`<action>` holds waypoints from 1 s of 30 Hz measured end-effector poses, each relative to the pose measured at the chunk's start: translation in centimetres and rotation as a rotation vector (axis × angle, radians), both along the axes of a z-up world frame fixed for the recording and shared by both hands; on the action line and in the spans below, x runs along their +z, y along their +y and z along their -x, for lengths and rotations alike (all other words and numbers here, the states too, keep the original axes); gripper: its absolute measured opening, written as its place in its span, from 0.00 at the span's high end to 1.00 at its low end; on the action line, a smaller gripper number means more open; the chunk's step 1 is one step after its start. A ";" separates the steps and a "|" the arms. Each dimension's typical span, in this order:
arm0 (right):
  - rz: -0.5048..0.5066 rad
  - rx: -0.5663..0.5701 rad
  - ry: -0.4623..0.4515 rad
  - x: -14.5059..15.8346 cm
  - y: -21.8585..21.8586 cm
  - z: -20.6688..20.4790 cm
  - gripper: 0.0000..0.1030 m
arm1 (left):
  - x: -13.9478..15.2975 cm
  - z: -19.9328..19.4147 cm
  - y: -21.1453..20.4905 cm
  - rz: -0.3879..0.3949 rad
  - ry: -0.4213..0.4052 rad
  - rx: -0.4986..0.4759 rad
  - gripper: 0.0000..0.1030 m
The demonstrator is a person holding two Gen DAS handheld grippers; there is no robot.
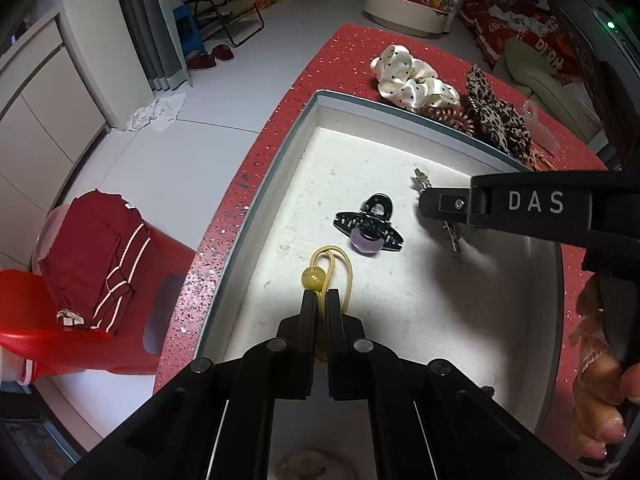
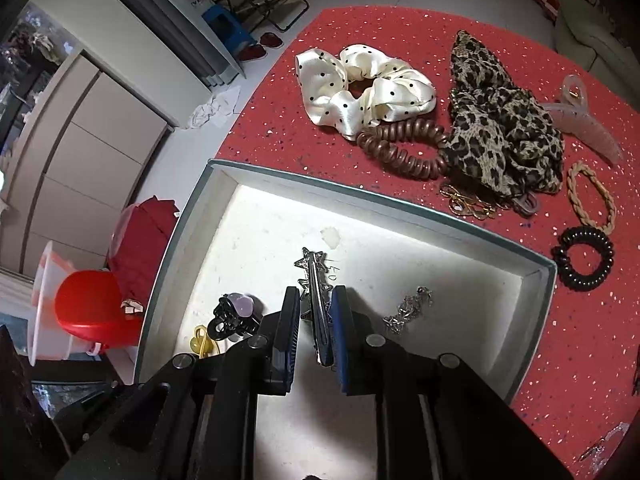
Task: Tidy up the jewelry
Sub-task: 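Open the right tool to release the hair pin while the left tool releases the hair tie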
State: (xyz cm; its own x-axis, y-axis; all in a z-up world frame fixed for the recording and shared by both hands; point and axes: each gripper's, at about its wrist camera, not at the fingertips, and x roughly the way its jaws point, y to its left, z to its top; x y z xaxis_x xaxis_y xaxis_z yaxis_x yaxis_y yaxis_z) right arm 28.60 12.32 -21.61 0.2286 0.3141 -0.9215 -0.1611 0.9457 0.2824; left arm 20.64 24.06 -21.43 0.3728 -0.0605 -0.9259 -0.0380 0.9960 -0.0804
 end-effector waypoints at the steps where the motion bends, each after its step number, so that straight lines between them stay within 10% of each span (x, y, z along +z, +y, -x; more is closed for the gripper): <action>1: -0.004 -0.001 0.003 0.0 0.0 -0.1 0.83 | 0.0 0.1 0.0 0.003 0.001 -0.002 0.95; 8: -0.065 -0.022 0.025 0.4 -1.3 -0.2 0.55 | 0.2 0.2 0.0 -0.003 0.013 -0.005 0.95; 27: -0.126 -0.112 -0.003 4.7 -6.4 2.9 0.54 | 1.3 1.1 -1.2 -0.008 -0.005 -0.061 0.93; 30: -0.136 -0.123 -0.006 5.0 -6.8 3.5 0.54 | 1.9 1.5 -1.3 -0.014 -0.025 -0.035 0.00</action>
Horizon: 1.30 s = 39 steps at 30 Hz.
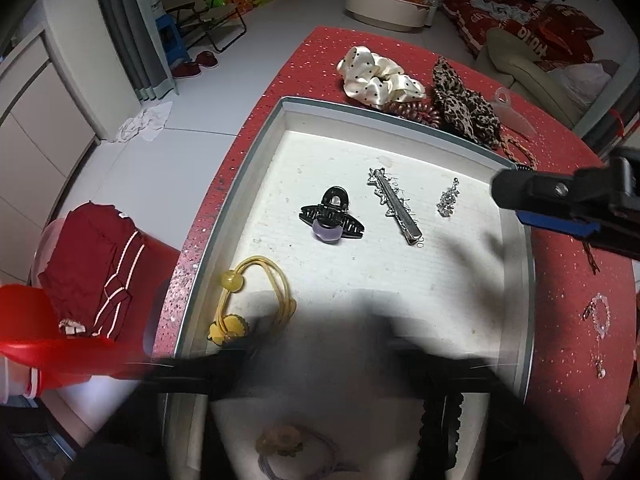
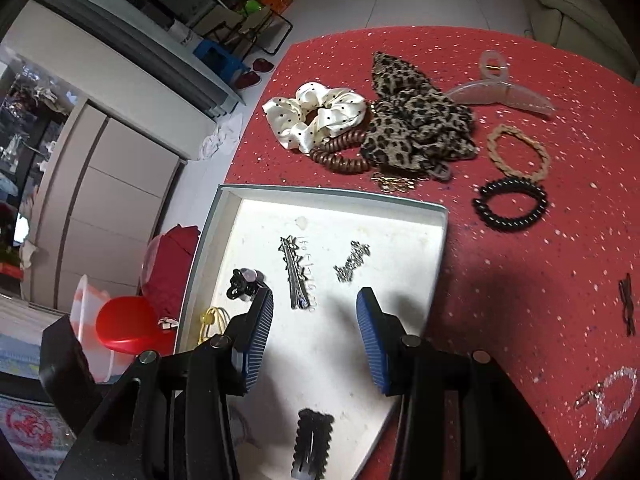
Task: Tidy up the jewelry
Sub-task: 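Open the right tool to release the hair pin while the left tool releases the hair tie, then withdraw both open tools from the tray toward the remaining jewelry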
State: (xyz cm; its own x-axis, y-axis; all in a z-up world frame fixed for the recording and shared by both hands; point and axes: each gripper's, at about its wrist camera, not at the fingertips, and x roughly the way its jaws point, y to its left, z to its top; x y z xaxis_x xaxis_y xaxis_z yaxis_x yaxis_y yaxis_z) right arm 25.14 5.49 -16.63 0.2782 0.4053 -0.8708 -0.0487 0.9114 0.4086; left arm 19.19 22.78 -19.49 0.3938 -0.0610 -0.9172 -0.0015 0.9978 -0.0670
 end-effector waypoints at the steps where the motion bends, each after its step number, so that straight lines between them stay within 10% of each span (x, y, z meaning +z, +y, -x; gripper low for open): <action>1: -0.005 -0.006 -0.002 0.2 -0.3 0.3 0.54 | 0.7 0.4 0.0 -0.010 -0.044 0.017 0.00; 39: -0.052 -0.191 0.062 1.3 -11.8 9.5 0.21 | 2.8 2.8 -4.1 -0.089 0.068 -0.040 0.00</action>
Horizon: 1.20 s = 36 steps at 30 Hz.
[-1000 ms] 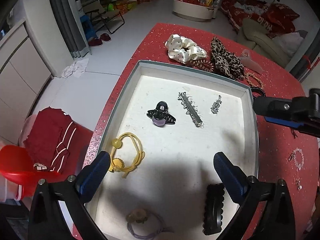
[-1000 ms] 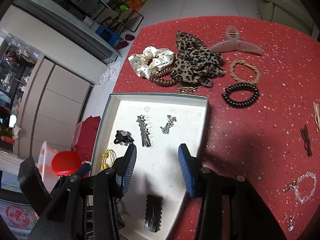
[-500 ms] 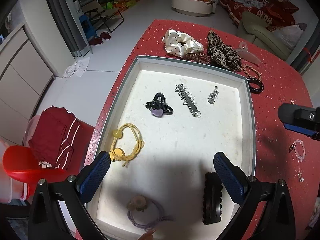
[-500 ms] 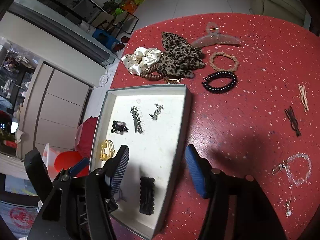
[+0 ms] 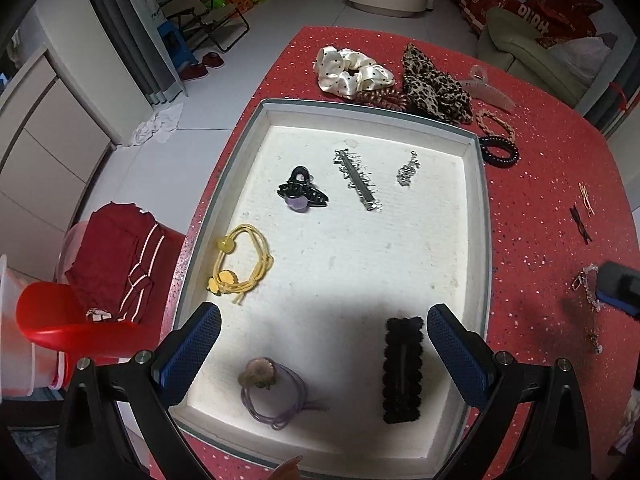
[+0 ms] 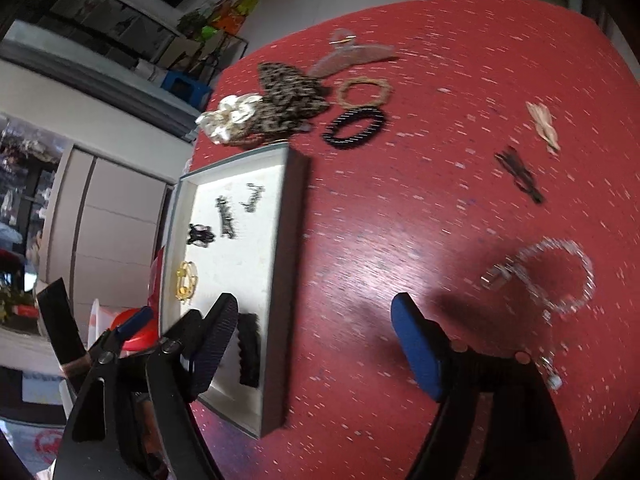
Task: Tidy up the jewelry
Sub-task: 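Withdraw both open tools from the tray toward the remaining jewelry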
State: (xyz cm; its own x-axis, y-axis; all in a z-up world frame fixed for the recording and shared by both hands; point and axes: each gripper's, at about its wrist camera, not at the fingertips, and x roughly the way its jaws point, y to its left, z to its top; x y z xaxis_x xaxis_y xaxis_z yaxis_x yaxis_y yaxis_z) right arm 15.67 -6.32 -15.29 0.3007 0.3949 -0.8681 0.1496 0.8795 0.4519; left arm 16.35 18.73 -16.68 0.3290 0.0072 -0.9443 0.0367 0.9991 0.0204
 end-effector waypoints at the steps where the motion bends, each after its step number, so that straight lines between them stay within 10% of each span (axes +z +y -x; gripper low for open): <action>1: -0.001 -0.013 0.006 -0.1 -0.6 0.4 0.20 | 0.1 0.0 -0.2 -0.004 0.004 0.000 0.00; 19: 0.029 -0.246 0.079 -1.9 -12.5 7.7 0.14 | 2.6 2.2 -9.6 0.033 -0.017 -0.192 0.00; 36: 0.165 -0.186 0.102 -3.5 -15.0 9.6 0.13 | 0.1 1.3 -21.0 0.122 0.039 -0.303 0.00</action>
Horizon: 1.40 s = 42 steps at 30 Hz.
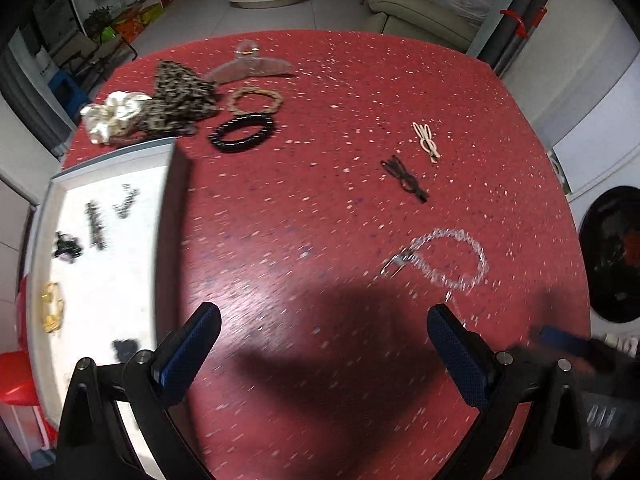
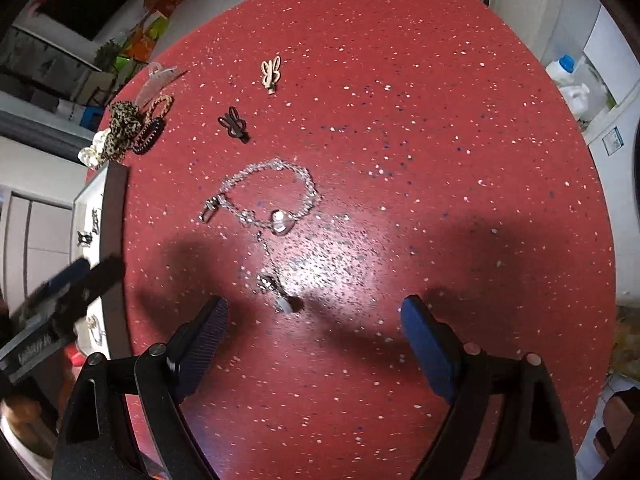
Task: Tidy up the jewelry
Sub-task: 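Withdraw both open tools from the tray toward the remaining jewelry, then grasp the clear crystal bracelet with the left tool while the right tool grasps the silver chain with white bead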
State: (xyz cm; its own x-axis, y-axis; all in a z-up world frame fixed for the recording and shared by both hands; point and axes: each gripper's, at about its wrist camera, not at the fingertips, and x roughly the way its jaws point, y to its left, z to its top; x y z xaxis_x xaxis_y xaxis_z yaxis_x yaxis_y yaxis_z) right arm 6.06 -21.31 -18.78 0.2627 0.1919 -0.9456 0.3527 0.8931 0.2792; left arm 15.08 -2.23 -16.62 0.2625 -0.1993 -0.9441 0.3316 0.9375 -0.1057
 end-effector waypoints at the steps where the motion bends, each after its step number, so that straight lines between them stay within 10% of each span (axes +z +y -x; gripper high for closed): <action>1: 0.005 0.005 0.000 -0.1 0.1 0.2 0.13 | -0.3 -0.3 -0.6 0.005 0.002 -0.003 0.00; 22: 0.144 0.093 -0.099 -1.9 4.2 0.7 0.15 | -4.8 -2.8 -9.0 -0.013 -0.035 -0.241 0.10; 31: 0.303 0.134 -0.135 -2.2 6.0 0.6 0.39 | -5.7 -2.3 -9.2 -0.055 -0.054 -0.247 0.21; 36: 0.357 0.145 -0.136 -2.1 6.0 1.0 0.69 | -5.9 -1.6 -9.7 -0.072 -0.068 -0.264 0.23; 39: 0.349 0.144 -0.126 -1.9 5.6 1.2 0.95 | -5.6 -1.0 -10.0 -0.068 -0.078 -0.284 0.36; 42: 0.291 0.124 -0.115 -2.0 5.2 0.7 0.98 | -5.4 -0.4 -10.8 -0.065 -0.085 -0.310 0.57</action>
